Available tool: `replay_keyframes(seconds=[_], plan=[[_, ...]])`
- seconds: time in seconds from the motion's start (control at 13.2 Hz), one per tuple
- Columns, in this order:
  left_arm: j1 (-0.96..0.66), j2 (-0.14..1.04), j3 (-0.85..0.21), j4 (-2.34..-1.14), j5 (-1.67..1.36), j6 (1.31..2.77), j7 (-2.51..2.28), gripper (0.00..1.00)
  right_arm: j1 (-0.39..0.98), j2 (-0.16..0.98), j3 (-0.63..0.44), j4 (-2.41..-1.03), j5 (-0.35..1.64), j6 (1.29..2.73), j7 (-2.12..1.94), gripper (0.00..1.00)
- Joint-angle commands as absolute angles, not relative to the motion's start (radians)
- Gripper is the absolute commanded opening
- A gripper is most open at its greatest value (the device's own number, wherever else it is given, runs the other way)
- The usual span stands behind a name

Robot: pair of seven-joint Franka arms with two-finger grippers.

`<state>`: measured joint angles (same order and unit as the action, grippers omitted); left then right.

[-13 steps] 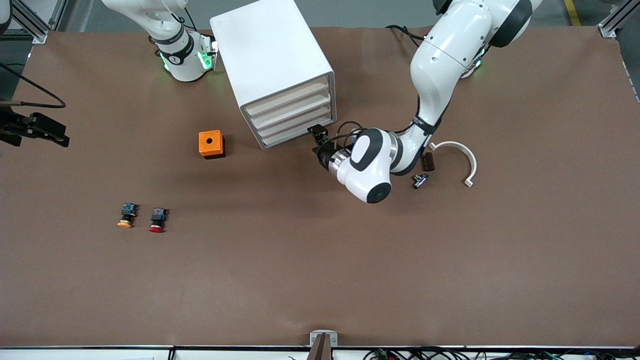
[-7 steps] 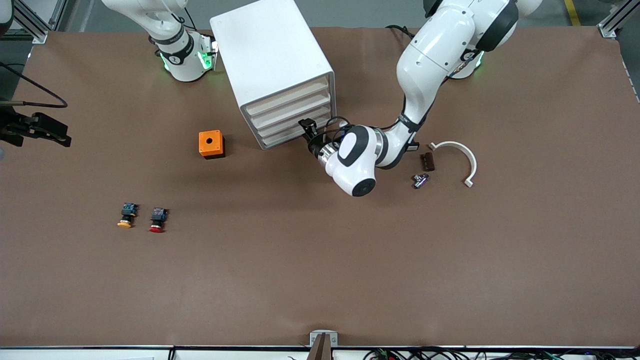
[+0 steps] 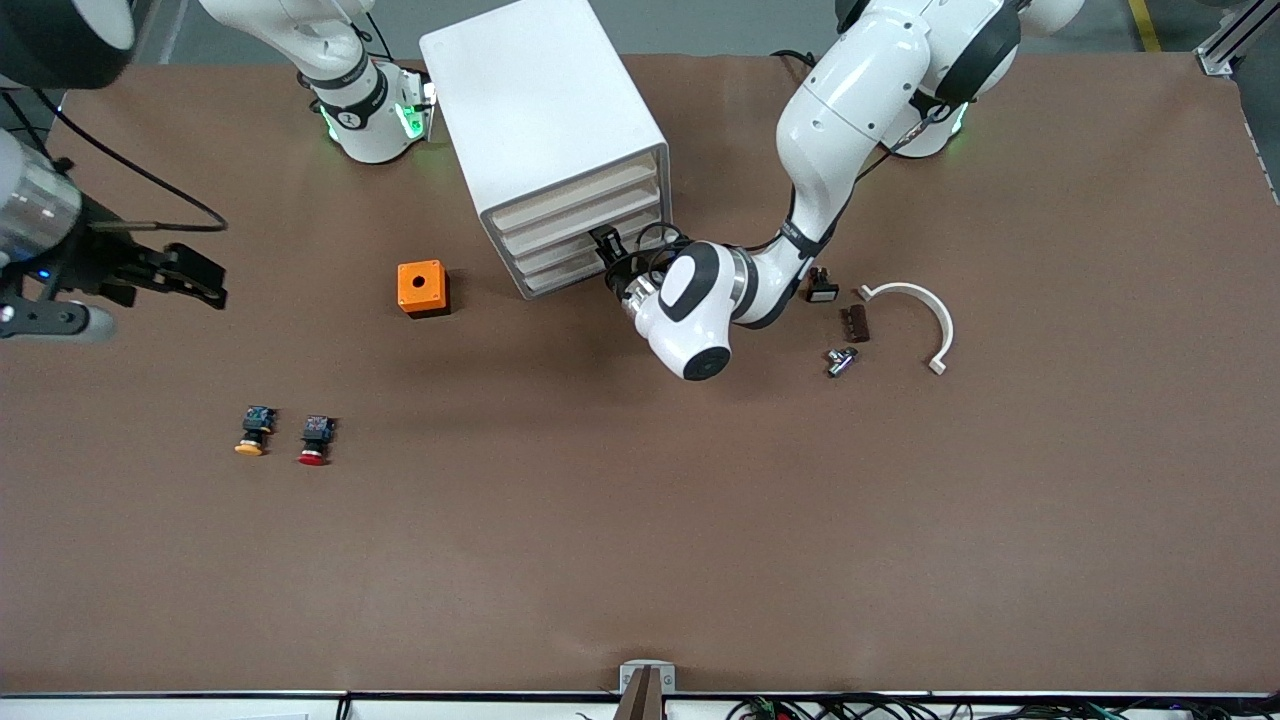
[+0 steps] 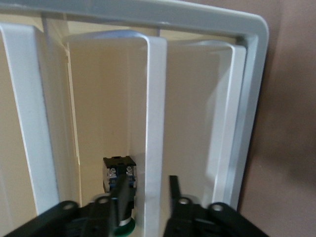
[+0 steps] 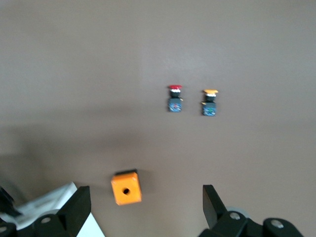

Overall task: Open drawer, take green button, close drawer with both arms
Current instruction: 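Pull the drawer open with the left gripper while the right gripper approaches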

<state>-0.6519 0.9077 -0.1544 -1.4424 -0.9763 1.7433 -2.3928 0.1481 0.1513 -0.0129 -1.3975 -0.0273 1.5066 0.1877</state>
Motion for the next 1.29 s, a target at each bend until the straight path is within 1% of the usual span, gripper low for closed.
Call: replay_keyframes(seconds=[0.0,0.23,0.61,0.76,0.83,1.06,1.21], plan=[[-0.664,0.926,-0.150,-1.430,-1.000,1.730,-2.405,0.00,0.224,0.207,-0.017,-1.394,-0.020,1.517,0.297,1.00],[-0.652,0.923,-0.147,-1.424,-0.996,1.729,-2.407,0.00,0.391,0.265,-0.017,-1.397,-0.032,1.519,0.657,1.00],[-0.536,0.917,-0.138,-1.404,-0.985,1.729,-2.384,0.00,0.558,0.362,-0.015,-1.404,-0.017,1.629,1.022,1.00],[-0.497,0.925,-0.126,-1.372,-0.983,1.735,-2.356,0.00,0.604,0.383,-0.015,-1.446,-0.017,1.728,1.197,1.00],[-0.491,0.925,-0.092,-1.362,-0.986,1.736,-2.312,0.00,0.620,0.394,-0.015,-1.459,-0.015,1.765,1.268,1.00],[-0.479,0.925,-0.058,-1.353,-0.989,1.743,-2.215,0.00,0.644,0.442,-0.015,-1.460,0.096,1.839,1.464,1.00],[-0.454,0.927,-0.058,-1.353,-0.989,1.752,-2.181,0.00,0.689,0.478,-0.017,-1.460,0.095,1.868,1.555,1.00]])
